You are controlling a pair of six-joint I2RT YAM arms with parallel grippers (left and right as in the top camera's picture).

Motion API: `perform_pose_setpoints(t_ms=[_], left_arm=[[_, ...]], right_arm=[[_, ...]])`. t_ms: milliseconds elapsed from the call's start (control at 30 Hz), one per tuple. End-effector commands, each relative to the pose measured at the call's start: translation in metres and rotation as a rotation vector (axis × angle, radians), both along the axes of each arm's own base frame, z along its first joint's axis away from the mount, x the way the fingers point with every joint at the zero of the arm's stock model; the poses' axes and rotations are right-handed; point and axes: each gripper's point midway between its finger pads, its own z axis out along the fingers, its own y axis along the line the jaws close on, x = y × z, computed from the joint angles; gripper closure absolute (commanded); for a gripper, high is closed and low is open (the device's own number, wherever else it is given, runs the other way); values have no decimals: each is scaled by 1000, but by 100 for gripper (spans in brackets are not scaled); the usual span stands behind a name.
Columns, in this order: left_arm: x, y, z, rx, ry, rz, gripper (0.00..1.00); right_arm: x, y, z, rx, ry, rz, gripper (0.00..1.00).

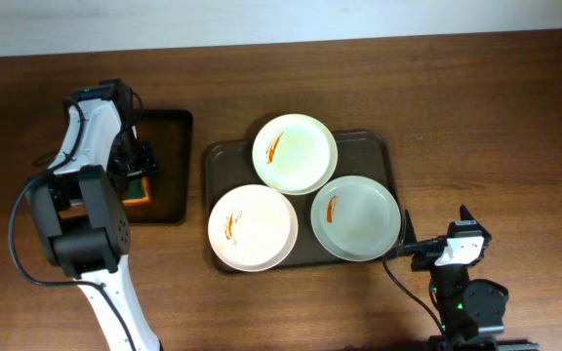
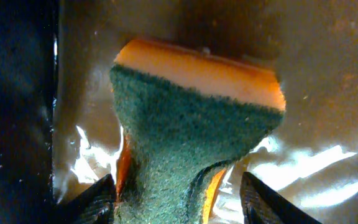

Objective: Clean dirty plates on tray and stack at the side
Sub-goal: 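Grasp the sponge with the left gripper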

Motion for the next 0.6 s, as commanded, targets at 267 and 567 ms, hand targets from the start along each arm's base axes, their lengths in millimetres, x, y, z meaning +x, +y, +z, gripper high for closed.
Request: perform_pose_setpoints(t_ms=[267,567], left_arm=[[-2,0,-19,-29,16,-145,67],[-4,-9,-10,-74,29,-114,100]], right_arm=[[0,-3,-3,-7,6,-15,1],[0,-3,-3,-7,6,-15,2]])
